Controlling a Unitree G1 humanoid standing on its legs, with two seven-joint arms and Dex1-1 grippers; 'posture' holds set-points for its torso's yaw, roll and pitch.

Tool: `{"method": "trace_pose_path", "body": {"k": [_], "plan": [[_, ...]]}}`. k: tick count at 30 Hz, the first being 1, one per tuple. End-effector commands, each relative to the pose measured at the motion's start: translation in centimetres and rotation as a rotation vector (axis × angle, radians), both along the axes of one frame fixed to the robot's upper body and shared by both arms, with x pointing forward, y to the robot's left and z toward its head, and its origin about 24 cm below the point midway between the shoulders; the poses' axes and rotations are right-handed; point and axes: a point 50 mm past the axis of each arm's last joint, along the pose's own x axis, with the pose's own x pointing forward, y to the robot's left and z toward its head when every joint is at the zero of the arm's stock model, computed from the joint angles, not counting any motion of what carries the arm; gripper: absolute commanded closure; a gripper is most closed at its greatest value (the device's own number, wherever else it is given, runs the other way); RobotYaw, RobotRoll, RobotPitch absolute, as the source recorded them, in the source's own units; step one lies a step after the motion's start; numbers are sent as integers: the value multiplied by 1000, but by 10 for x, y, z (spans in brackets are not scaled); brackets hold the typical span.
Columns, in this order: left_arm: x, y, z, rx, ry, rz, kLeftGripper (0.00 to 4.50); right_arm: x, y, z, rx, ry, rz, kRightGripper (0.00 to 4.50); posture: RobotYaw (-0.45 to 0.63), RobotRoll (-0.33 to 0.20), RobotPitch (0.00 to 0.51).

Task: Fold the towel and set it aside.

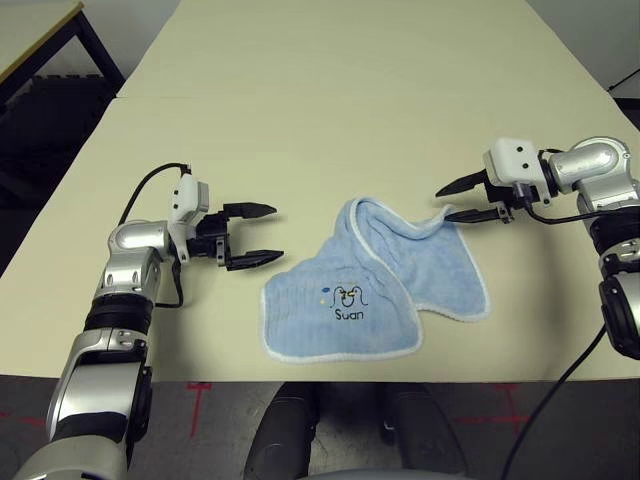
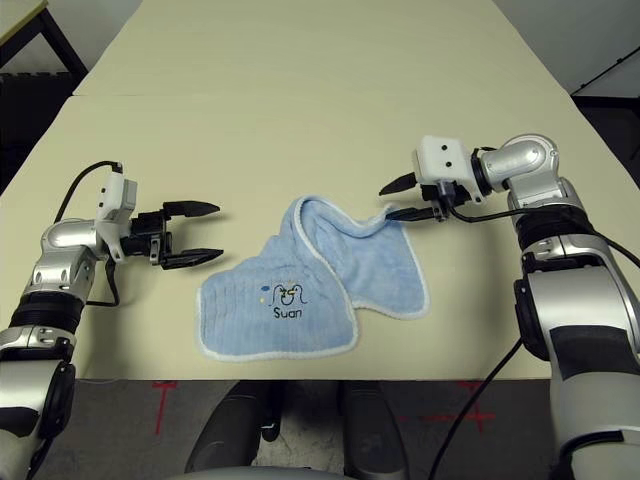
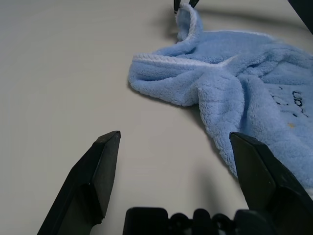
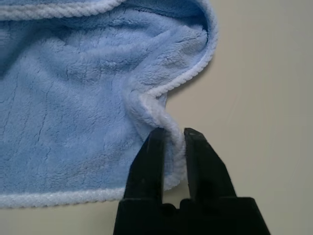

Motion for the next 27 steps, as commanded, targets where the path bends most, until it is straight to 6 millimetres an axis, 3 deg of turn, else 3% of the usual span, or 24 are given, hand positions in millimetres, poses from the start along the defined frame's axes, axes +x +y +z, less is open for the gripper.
{"method": "trace_pose_path", "body": {"k": [1,6,9,13,17,22,27], "plan": [[-1,1,-2,7,23,14,0,-2,-5,3,-13,-8,11,4475,30,0,187],[3,0,4,-46,23,81,0,-2,-11,12,30,-62,-23,4475,26,0,183],[8,-2,9,-68,18,144,0,5,-11,25,191,-191,-133,4475,22,0,181],[9,-9,8,-85,27,163,0,13,4,40,411,-288,-184,4475,16,0,179],[11,-17,7,-105,33,163,0,16,22,51,527,-299,-158,4475,16,0,174],[15,-32,7,-128,26,150,0,24,48,96,880,-296,-209,4475,16,0,168],[15,-37,8,-138,22,144,0,14,64,144,1079,-320,-144,4475,18,0,166]]}}
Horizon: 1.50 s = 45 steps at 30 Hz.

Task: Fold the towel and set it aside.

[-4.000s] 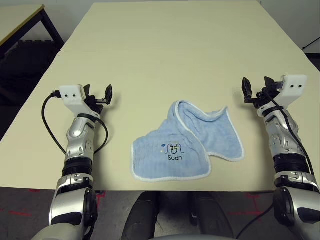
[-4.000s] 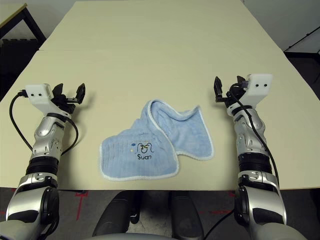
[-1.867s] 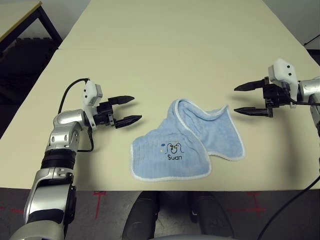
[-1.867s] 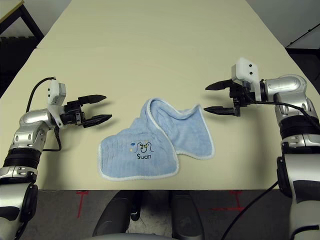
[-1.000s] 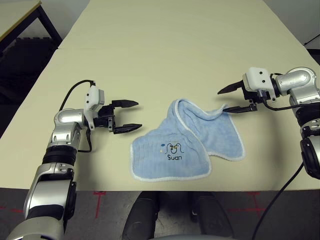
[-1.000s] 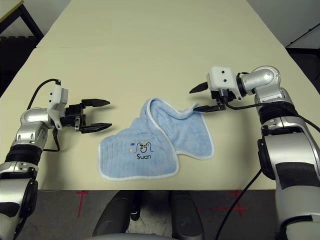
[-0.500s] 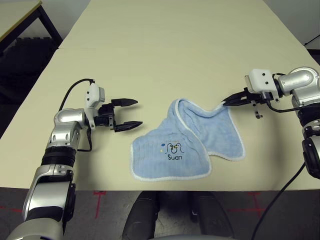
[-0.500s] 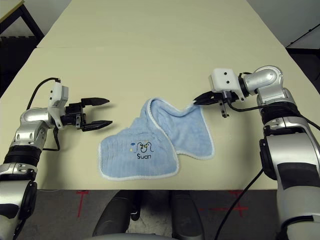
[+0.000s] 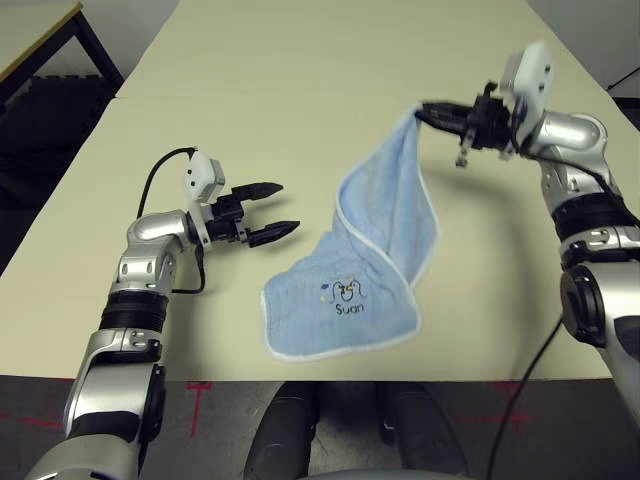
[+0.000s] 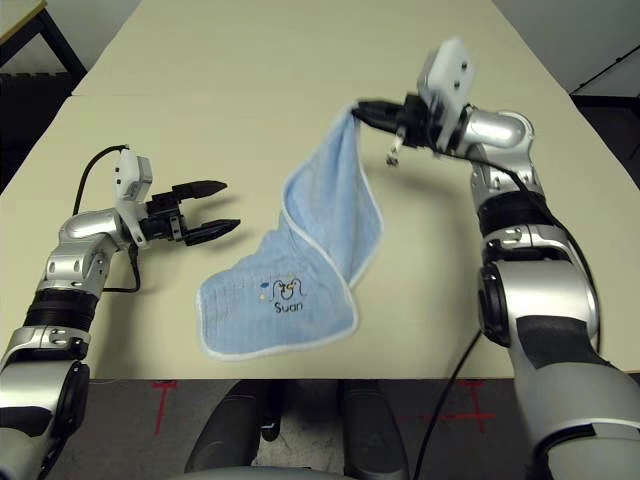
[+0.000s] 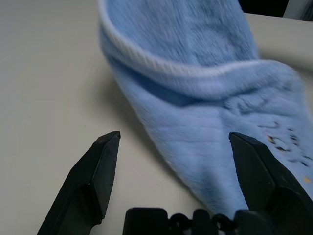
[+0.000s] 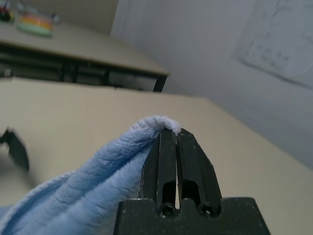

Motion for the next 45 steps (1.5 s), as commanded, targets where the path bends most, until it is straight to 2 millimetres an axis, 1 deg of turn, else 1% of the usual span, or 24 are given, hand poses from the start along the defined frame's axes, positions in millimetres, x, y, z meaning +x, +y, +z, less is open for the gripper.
{"method": "trace_pose_path", "body": {"k": [1,2,4,7,10,12,15,17,19,21,24,27,30,32,34,40,42,45], "plan": [[0,-6,3,0,-15,-16,0,-11,4,35,132,-65,49,4475,19,0,165],[0,-7,4,-3,-17,-17,0,-14,6,43,151,-85,58,4475,19,0,165],[1,-9,4,-8,-21,-17,0,-23,10,68,217,-136,90,4475,20,0,163],[2,-11,5,-16,-28,-15,0,-36,17,96,257,-196,132,4475,19,0,158],[5,-14,5,-28,-38,-8,0,-44,17,117,291,-240,128,4475,19,0,156],[7,-17,6,-39,-48,-5,0,-45,17,126,257,-264,66,4475,21,0,155],[9,-22,7,-55,-60,-3,0,-41,16,126,143,-266,-29,4475,23,0,156],[11,-27,7,-62,-63,-6,0,-35,15,123,45,-257,-134,4475,25,0,158],[12,-32,6,-67,-62,-9,0,-26,12,123,50,-224,-269,4475,27,0,159],[12,-34,5,-70,-61,-7,0,-22,14,126,95,-216,-319,4475,29,0,162],[13,-36,3,-71,-59,-3,0,-23,21,135,105,-223,-326,4475,36,0,162],[17,-40,2,-64,-71,30,0,-29,27,149,94,-246,-327,4475,42,0,163],[21,-47,3,-77,-89,60,0,-31,31,153,58,-232,-315,4475,48,0,164],[21,-52,4,-84,-87,57,0,-31,35,152,48,-205,-304,4475,47,0,166],[22,-57,4,-79,-85,55,0,-28,43,147,33,-161,-287,4475,47,0,168],[25,-72,4,-94,-78,55,0,-17,71,125,35,-62,-248,4475,57,0,171],[26,-76,3,-98,-78,62,0,-20,80,126,64,-50,-210,4475,60,0,172],[27,-79,3,-114,-77,71,0,-24,82,133,105,-51,-186,4475,65,0,173]]}}
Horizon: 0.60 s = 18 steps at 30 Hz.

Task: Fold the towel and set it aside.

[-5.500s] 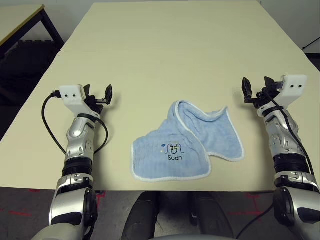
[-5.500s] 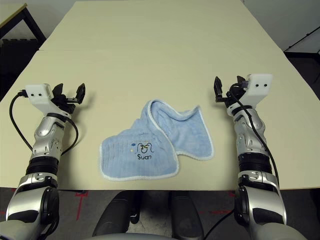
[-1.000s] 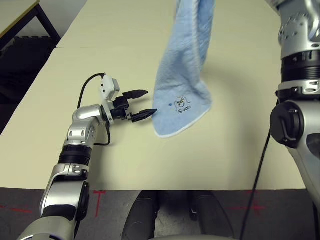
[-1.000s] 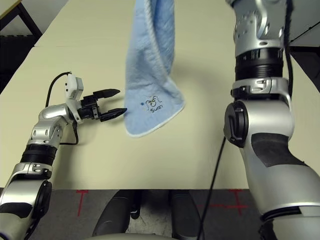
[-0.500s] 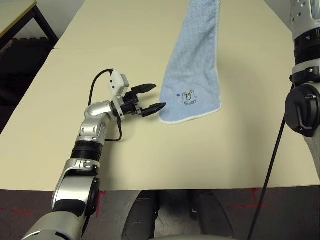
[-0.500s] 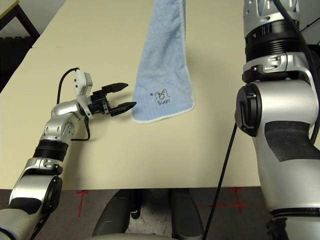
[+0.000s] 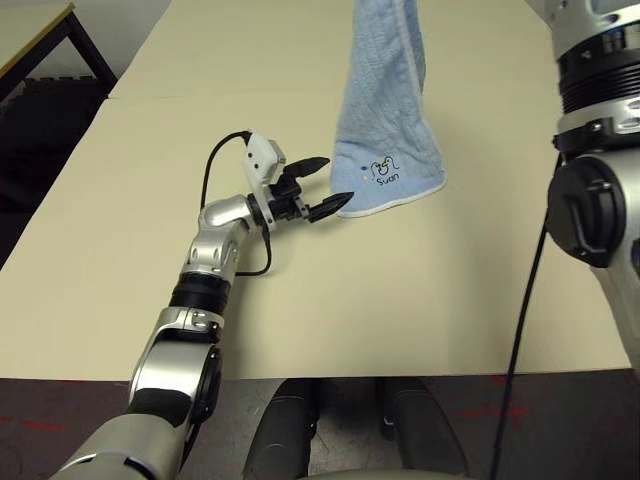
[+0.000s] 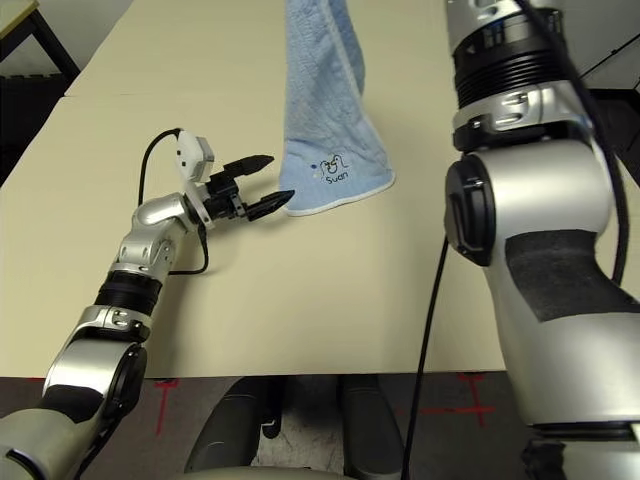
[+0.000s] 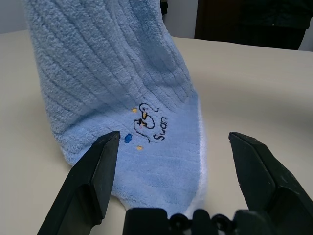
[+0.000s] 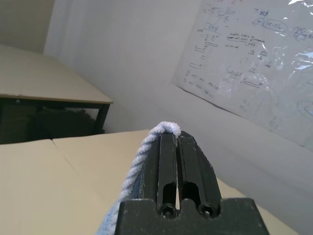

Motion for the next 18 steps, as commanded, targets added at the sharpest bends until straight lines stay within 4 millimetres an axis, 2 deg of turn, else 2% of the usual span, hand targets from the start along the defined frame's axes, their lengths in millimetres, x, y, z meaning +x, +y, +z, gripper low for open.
{"method": "trace_pose_path", "body": {"k": [1,3,5,7,11,18], "plan": [[2,-5,-1,2,7,8,0,-9,-2,14,62,-29,25,4475,65,0,173],[6,-7,1,-15,4,22,0,-11,-2,17,96,-24,49,4475,62,0,172],[12,-11,3,-8,-8,58,0,-19,4,22,146,-20,172,4475,62,0,172],[20,-15,7,-10,-26,102,0,-24,7,23,166,-16,223,4475,57,0,171],[31,-21,18,-37,-48,157,0,-27,7,25,177,-19,245,4475,56,0,173],[43,-42,44,-61,-74,128,0,-34,5,25,179,-9,298,4475,43,0,176]]}}
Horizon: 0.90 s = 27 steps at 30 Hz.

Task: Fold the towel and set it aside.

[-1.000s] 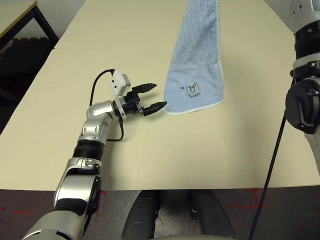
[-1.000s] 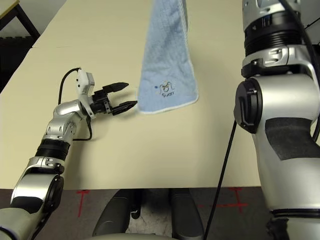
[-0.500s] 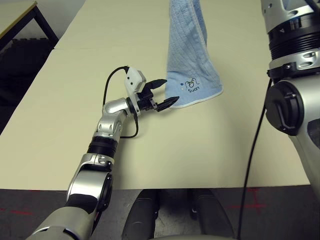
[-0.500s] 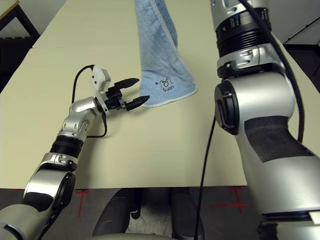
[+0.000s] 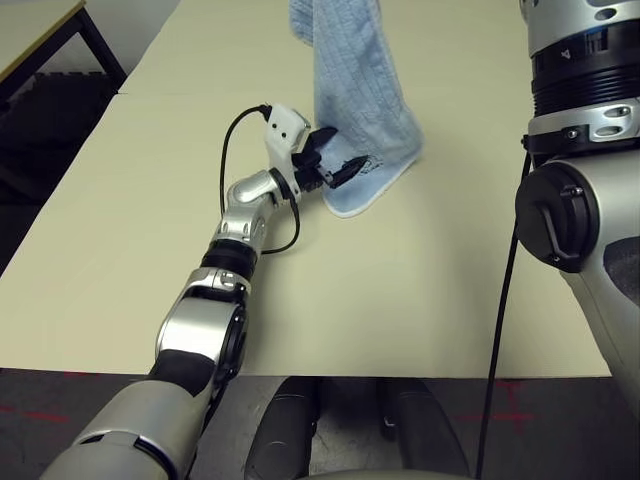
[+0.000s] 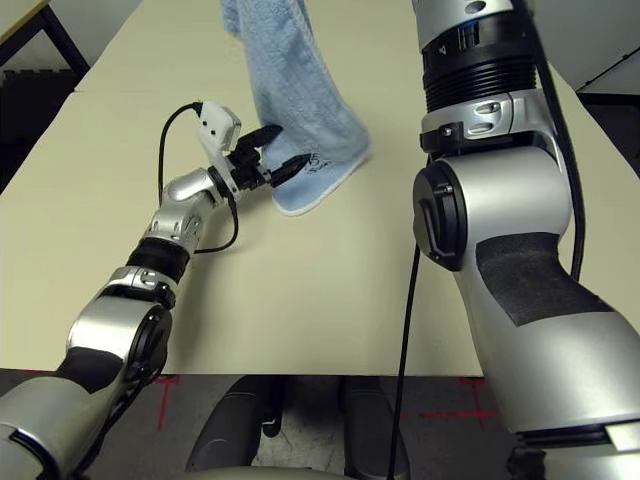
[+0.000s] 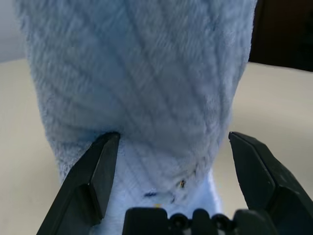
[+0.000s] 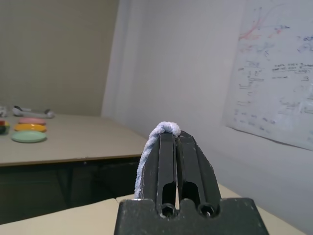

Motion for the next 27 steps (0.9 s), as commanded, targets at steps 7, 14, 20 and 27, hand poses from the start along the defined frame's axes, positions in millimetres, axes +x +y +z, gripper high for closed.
{"method": "trace_pose_path", "body": {"k": [7,14,20,27], "plan": [[-3,-27,8,36,13,-196,0,-18,-20,11,-8,-25,81,4475,19,0,179],[-12,-43,-2,86,42,-345,0,2,-13,-17,-74,52,-13,4475,7,0,180],[-12,10,-28,180,96,-242,0,9,-1,-38,-92,103,-7,4475,61,0,191],[-28,76,-43,189,153,-43,0,21,8,-60,-108,152,-52,4475,116,0,196]]}}
